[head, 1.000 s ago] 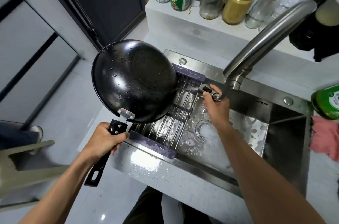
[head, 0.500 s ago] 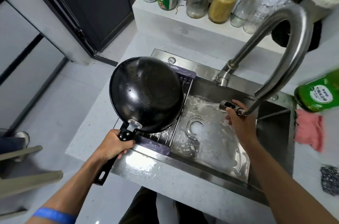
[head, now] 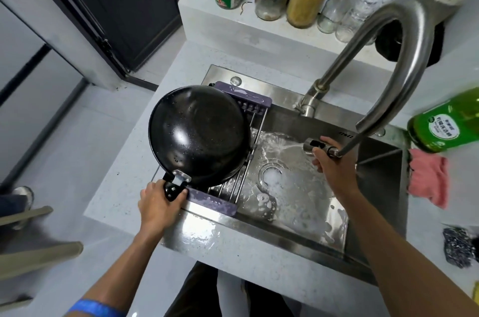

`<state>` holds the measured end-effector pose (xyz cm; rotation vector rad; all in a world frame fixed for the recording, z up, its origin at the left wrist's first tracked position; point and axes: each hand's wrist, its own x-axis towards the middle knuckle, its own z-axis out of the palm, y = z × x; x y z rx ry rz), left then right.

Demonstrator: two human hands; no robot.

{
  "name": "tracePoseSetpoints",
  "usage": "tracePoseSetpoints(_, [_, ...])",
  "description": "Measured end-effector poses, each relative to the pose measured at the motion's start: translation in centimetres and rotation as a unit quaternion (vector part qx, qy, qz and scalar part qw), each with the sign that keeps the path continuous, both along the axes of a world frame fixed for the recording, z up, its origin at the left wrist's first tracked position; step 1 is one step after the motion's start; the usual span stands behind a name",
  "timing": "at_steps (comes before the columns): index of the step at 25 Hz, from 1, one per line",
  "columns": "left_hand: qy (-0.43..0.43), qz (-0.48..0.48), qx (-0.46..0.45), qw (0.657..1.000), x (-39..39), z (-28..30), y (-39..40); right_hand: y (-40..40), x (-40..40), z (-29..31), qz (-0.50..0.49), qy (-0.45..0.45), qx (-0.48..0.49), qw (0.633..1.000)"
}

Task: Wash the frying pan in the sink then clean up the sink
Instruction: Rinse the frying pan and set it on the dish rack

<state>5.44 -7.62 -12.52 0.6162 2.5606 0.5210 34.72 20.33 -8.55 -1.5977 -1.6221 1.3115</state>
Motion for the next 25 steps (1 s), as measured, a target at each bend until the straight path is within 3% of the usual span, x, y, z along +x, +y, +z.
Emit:
tracePoseSetpoints(5, [0.005, -0.014, -0.062, 0.998, 0.0, 0.7, 0.0, -0.1, -0.3, -0.4, 0.023, -0.023, -0.01, 0.999])
tracePoseSetpoints(7, [0.094, -0.029, -0.041, 0.994, 0.9, 2.2, -0.2, 0.0, -0.2, -0.3, 0.026, -0.025, -0.01, 0.999])
tracePoseSetpoints(10, [0.192, -0.23, 0.094, 0.95, 4.6, 3.3, 0.6, 0.5, -0.2, 0.2, 0.01, -0.027, -0.003, 1.0])
tracePoseSetpoints(12, [0.155, -0.408, 0.094, 0.895, 8.0, 2.3, 2.2, 1.1, 0.1, 0.4, 0.003, -0.024, -0.001, 1.0])
tracePoseSetpoints(13, [0.124, -0.452, 0.051, 0.882, 8.9, 1.2, 3.1, 1.3, 0.2, 0.4, 0.004, -0.021, -0.002, 1.0])
tracePoseSetpoints(15, [0.07, -0.473, -0.059, 0.876, 9.8, -0.6, 5.1, 1.8, 1.0, 0.5, -0.006, -0.022, 0.0, 1.0])
tracePoseSetpoints(17, [0.077, -0.49, -0.148, 0.856, 9.6, -2.2, 5.6, 2.2, 2.2, 0.8, -0.021, -0.028, 0.001, 0.999])
tracePoseSetpoints(20, [0.105, -0.492, -0.138, 0.853, 9.4, -3.2, 5.2, 3.2, 4.6, 1.5, -0.03, -0.047, 0.004, 0.998])
tracePoseSetpoints(23, [0.085, -0.443, -0.133, 0.883, 9.3, -2.9, 5.5, 4.6, 6.9, 1.9, -0.011, -0.085, 0.012, 0.996])
tracePoseSetpoints(25, [0.07, -0.44, -0.147, 0.883, 8.8, -2.7, 6.4, 5.6, 8.5, 1.7, -0.012, -0.102, 0.012, 0.995])
